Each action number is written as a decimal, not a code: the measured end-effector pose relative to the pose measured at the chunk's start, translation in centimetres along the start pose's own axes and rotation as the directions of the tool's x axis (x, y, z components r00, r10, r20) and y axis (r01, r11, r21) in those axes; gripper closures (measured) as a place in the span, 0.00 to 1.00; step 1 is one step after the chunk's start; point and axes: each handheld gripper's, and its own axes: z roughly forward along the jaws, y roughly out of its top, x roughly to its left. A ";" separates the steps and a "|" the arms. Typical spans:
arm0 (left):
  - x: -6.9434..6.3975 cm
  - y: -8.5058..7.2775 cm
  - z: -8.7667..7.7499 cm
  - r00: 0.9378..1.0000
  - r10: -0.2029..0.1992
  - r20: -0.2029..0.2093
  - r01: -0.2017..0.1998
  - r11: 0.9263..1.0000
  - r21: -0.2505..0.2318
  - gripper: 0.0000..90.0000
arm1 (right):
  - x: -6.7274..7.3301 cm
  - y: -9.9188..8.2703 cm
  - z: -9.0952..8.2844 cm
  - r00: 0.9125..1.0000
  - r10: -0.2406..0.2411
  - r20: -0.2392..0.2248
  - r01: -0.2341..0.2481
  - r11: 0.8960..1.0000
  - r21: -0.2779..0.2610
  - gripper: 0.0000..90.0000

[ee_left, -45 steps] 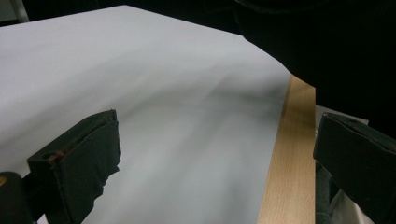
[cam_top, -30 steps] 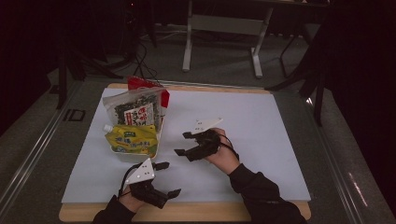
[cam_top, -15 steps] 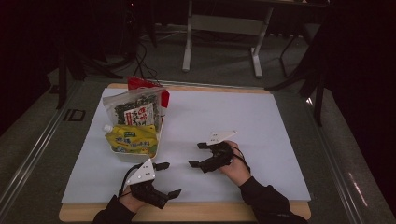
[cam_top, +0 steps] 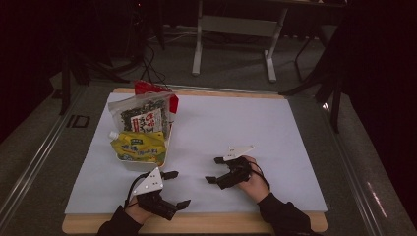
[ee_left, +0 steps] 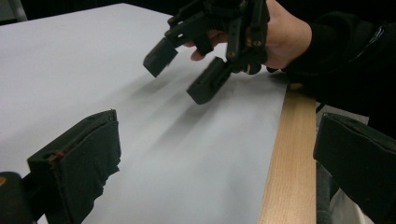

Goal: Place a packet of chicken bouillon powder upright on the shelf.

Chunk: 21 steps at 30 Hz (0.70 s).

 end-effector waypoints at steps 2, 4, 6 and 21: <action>0.0 0.0 0.0 1.000 0.003 -0.002 -0.003 1.000 0.000 0.02 | 0.2 -0.3 -0.3 1.000 -0.013 0.010 0.013 1.000 0.000 0.18; 0.0 0.0 -0.1 1.000 0.001 -0.002 -0.001 1.000 -0.001 0.02 | 0.3 -0.4 -0.5 1.000 -0.017 0.007 0.017 1.000 -0.003 0.18; 0.0 0.0 -0.1 1.000 0.002 -0.001 -0.002 1.000 -0.001 0.02 | 0.4 -0.6 -0.8 1.000 -0.023 0.015 0.023 1.000 -0.010 0.18; 0.0 0.0 0.0 1.000 0.009 -0.002 -0.009 1.000 0.003 0.02 | -0.6 -1.9 -1.5 0.999 0.002 0.045 -0.001 1.000 -0.012 0.18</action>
